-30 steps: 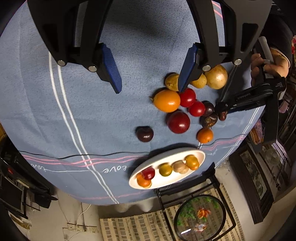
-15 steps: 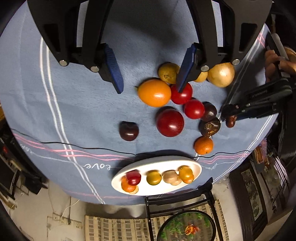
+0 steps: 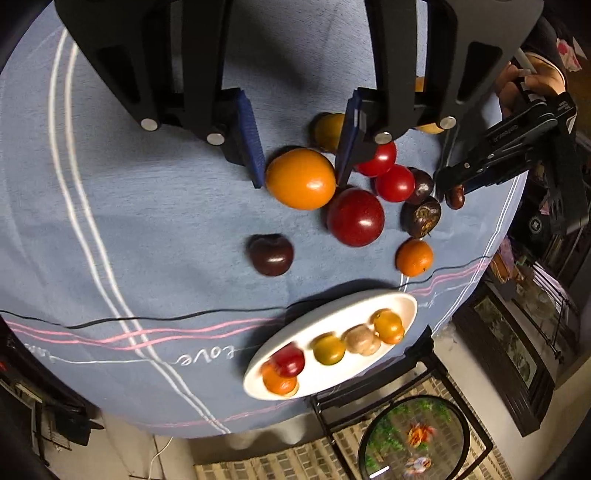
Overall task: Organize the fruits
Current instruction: 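Grasp a dark purple tomato with the left gripper while the right gripper grasps an orange tomato, then carry both tomatoes over the white plate and open both grippers to release them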
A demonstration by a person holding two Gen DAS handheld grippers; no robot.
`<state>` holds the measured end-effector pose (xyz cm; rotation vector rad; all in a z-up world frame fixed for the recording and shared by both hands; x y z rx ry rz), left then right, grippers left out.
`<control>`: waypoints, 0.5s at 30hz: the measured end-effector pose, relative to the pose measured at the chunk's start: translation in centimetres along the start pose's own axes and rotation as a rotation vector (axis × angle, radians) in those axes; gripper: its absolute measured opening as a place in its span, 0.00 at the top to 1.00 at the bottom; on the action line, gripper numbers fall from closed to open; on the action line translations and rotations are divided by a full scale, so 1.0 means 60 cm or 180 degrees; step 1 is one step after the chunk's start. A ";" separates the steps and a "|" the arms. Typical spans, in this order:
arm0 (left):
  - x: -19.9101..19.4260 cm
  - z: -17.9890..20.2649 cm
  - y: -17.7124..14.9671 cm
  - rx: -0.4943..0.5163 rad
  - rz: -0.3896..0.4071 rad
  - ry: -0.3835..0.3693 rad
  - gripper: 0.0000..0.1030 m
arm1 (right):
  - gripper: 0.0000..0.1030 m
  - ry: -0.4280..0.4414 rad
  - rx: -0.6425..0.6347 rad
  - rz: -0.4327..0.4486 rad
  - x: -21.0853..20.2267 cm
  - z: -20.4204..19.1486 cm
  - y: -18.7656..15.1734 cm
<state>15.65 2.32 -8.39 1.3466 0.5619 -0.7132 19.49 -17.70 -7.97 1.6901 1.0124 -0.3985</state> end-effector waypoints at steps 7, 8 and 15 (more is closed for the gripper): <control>0.002 0.000 0.000 -0.0004 -0.0029 0.0021 0.59 | 0.60 -0.0327 -0.0292 -0.0060 0.021 -0.013 0.003; 0.002 0.002 0.000 0.0009 -0.0027 0.0025 0.59 | 0.60 -0.0365 -0.0308 -0.0068 0.028 -0.012 0.005; 0.003 0.002 -0.001 0.0007 -0.0040 0.0019 0.59 | 0.64 -0.0392 -0.0308 -0.0002 0.030 -0.006 0.010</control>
Point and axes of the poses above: each gripper's, at about its wrist camera, not at the fingertips, and x roughly the way its jaws point, z to its right, y to its top, the point moved 4 cm from there along x, roughly the way its jaws point, and after that the axes turned 5 degrees about z, right-handed, at the moved point
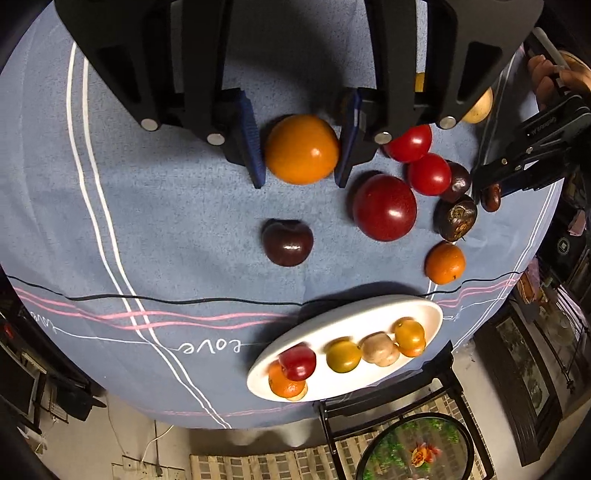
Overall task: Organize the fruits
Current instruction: 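Carry both tomatoes over the white plate and open both grippers to release them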
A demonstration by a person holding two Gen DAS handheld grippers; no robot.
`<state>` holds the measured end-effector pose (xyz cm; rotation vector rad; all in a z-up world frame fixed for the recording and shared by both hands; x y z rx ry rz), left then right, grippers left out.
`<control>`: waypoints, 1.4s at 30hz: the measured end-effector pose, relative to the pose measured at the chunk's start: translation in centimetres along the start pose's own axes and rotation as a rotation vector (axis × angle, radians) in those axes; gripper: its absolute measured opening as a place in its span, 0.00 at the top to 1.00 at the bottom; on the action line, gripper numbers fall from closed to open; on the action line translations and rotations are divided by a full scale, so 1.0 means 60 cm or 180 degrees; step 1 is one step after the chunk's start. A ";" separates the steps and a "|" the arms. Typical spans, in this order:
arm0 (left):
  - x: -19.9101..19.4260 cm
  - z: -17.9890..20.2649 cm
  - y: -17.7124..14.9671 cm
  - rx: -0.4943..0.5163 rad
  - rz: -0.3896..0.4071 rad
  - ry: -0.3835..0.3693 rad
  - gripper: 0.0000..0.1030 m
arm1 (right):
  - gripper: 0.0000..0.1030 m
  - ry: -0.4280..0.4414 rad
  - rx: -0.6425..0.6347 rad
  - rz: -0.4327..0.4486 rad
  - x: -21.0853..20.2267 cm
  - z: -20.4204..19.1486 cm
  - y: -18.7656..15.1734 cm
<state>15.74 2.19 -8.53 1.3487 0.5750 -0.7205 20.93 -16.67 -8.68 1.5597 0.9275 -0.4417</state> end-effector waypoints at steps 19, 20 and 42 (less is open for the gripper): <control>-0.056 0.024 0.066 0.0269 0.0264 -0.0100 0.59 | 0.64 0.0184 0.0000 0.0435 -0.081 -0.007 0.047; -0.061 0.028 0.081 0.0311 0.0308 -0.0087 0.59 | 0.64 0.0199 -0.0033 0.0471 -0.084 -0.012 0.058; 0.141 0.033 0.299 0.0130 0.0165 -0.0019 0.59 | 0.64 0.0319 -0.0044 0.0331 0.125 -0.062 0.308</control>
Point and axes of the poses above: each gripper's, at about its wrist camera, not at the fingertips, and x roughly the way its jaws point, z to its right, y to its top, the point moved 4 cm from there along x, roughly the way its jaws point, and after that the axes turned 5 degrees about z, right-handed, at the moved point
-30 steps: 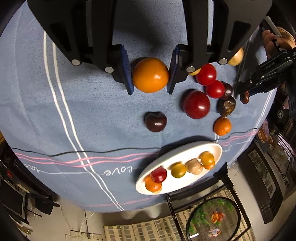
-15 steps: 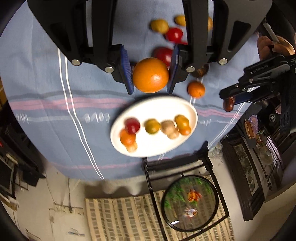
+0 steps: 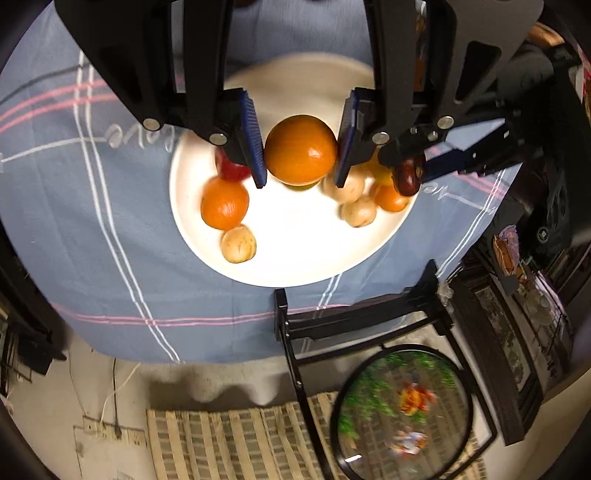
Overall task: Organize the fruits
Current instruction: 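Carry both tomatoes over the white plate and open both grippers to release them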
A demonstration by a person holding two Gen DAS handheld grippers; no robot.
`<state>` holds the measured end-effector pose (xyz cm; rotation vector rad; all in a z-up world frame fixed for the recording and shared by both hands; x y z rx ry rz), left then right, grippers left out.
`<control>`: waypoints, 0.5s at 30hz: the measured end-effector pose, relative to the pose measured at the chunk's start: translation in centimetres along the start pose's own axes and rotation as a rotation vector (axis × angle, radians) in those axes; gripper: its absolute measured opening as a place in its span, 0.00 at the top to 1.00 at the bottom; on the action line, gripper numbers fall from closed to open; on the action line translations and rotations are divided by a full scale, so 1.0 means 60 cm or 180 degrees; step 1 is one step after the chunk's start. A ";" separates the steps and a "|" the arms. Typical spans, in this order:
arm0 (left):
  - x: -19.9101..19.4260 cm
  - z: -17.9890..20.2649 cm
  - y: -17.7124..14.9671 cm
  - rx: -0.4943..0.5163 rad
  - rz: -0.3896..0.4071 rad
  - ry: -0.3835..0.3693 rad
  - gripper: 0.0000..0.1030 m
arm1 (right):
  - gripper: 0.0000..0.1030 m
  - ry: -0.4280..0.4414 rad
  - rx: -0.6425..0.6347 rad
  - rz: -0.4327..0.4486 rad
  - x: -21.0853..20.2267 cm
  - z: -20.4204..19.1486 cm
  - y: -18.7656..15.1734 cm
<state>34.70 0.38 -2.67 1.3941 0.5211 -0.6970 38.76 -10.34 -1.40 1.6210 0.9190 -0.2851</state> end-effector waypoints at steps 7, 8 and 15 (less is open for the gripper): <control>0.039 -0.005 0.013 -0.0049 -0.0034 0.0068 0.58 | 0.63 0.0046 0.0152 -0.0138 0.060 0.010 0.012; 0.040 -0.006 0.014 -0.0056 -0.0009 0.0086 0.56 | 0.62 0.0030 0.0181 -0.0179 0.067 0.013 0.012; 0.007 -0.011 0.026 -0.0067 0.0238 0.0205 0.27 | 0.38 0.0017 0.0401 0.0066 0.026 0.030 0.004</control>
Point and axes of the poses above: each gripper's, at about its wrist camera, not at the fingertips, and x roughly the way its jaws point, z to its right, y to its top, the point moved 4 cm from there along x, roughly the way its jaws point, and after that the axes turned 5 degrees about z, right-handed, at the moved point
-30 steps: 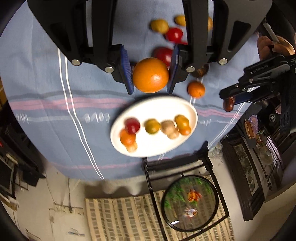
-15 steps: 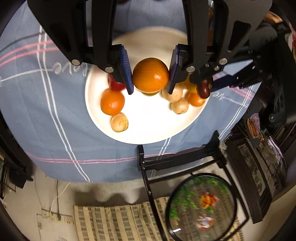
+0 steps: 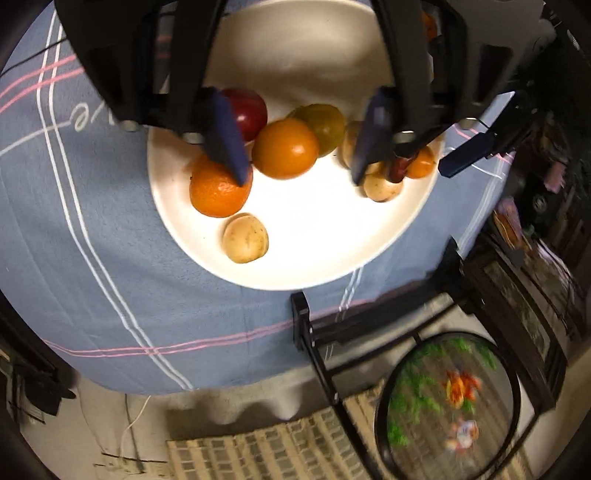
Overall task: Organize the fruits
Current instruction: 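Carry both tomatoes over the white plate and open both grippers to release them, then withdraw both open grippers from the plate toward the remaining fruits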
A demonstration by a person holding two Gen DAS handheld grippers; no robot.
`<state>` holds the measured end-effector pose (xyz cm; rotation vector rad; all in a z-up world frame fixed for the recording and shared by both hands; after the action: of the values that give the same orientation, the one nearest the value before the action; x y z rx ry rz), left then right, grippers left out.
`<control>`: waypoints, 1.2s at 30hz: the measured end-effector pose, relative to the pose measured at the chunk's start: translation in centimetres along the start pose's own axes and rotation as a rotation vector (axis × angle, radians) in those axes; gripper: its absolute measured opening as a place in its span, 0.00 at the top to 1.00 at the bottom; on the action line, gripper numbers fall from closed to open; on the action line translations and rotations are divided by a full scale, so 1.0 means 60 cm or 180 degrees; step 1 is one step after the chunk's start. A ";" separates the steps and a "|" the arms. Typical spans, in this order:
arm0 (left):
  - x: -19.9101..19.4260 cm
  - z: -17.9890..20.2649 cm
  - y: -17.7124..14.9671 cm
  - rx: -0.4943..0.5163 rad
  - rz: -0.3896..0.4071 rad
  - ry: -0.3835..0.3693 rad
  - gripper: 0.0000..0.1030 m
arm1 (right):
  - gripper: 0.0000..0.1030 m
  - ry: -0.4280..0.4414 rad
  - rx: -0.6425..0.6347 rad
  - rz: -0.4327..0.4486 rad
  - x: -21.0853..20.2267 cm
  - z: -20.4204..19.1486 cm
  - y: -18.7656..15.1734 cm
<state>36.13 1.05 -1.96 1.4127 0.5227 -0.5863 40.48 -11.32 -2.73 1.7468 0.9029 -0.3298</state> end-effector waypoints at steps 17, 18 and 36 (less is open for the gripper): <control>-0.192 -0.001 -0.137 0.0054 0.0145 -0.0096 0.14 | 0.36 -0.0012 -0.0099 0.0238 -0.212 0.019 -0.141; -0.199 -0.002 -0.148 0.0039 0.0118 -0.0107 0.14 | 0.36 -0.0025 -0.0116 0.0203 -0.216 0.020 -0.153; -0.276 -0.003 -0.298 -0.0064 -0.0163 -0.0039 0.09 | 0.08 0.0001 -0.0137 0.0105 -0.310 0.038 -0.308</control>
<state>11.93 1.19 -4.56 1.3792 0.5550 -0.6287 15.33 -18.71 -4.90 1.7203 0.8742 -0.2865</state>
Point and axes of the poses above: each gripper's, at about its wrist camera, not at the fingertips, and x roughly the way its jaws point, z to its right, y to its top, the point moved 4 cm from there along x, roughly the way its jaws point, and after that the axes turned 5 degrees about z, right-handed, at the moved point
